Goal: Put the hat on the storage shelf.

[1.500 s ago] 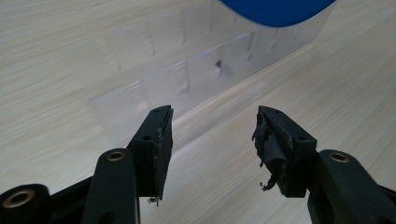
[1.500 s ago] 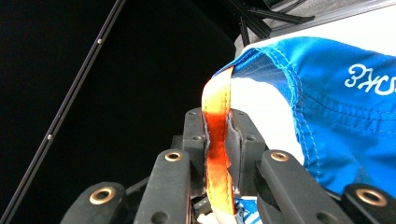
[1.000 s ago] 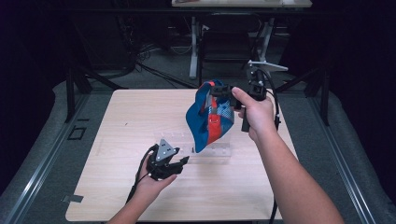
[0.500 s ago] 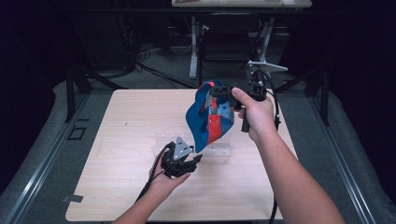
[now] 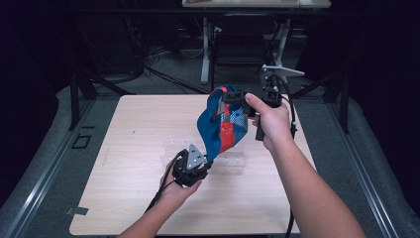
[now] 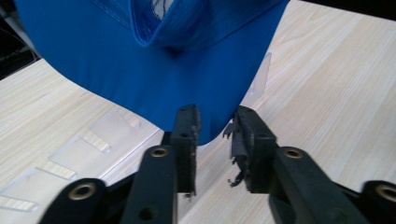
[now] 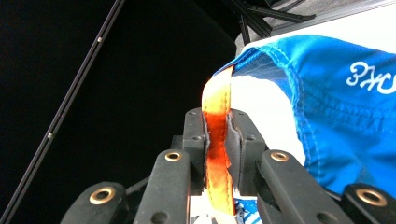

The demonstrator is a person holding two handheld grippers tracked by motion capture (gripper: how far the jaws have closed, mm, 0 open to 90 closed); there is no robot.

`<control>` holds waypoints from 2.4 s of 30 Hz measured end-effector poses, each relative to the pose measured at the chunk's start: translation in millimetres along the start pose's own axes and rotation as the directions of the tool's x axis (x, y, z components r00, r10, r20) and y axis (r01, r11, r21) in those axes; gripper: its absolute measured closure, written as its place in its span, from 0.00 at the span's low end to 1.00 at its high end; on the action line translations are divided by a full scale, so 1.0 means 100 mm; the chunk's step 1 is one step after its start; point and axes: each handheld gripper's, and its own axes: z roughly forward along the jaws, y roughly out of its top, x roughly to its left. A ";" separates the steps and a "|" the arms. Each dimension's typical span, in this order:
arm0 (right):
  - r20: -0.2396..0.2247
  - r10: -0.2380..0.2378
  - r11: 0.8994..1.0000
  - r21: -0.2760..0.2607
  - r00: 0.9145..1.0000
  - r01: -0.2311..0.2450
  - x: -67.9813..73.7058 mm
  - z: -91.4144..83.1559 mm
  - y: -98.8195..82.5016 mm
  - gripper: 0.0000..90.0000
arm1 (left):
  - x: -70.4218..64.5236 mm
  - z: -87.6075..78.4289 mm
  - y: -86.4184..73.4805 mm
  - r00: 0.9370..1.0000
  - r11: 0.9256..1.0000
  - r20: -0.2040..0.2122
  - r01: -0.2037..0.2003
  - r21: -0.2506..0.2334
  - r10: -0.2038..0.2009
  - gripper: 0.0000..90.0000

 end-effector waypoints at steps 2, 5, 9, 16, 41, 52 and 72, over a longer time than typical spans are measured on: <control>0.001 -0.001 1.000 0.003 1.000 0.001 0.00 0.00 0.00 0.87 | 0.02 -0.02 -0.01 1.000 1.000 -0.007 -0.005 -0.002 0.005 0.87; 0.005 0.001 1.000 0.005 1.000 -0.001 0.01 0.02 -0.01 0.87 | 0.03 -0.04 -0.01 1.000 1.000 -0.011 -0.003 -0.010 0.003 0.93; -0.001 -0.001 1.000 0.008 1.000 0.001 0.01 0.04 -0.01 0.87 | 0.07 -0.10 -0.03 1.000 1.000 -0.021 -0.022 -0.018 0.021 0.97; -0.005 0.000 1.000 0.014 1.000 0.000 -0.01 0.06 -0.02 0.87 | 0.15 -0.17 -0.09 1.000 1.000 -0.027 -0.003 -0.031 0.002 0.98; 0.005 0.035 0.997 0.064 0.999 -0.035 -0.24 0.25 -0.18 0.87 | 0.21 -0.16 -0.37 0.998 0.998 0.005 0.058 -0.033 -0.058 0.98; 0.028 0.048 0.996 0.077 0.998 -0.050 -0.40 0.33 -0.24 0.87 | 0.23 -0.12 -0.49 0.998 0.998 -0.003 0.069 -0.009 -0.069 0.98; 0.148 0.006 0.997 0.072 0.989 -0.017 -0.55 0.28 -0.31 0.74 | 0.25 -0.18 -0.55 0.996 0.996 -0.007 0.091 -0.008 -0.091 0.91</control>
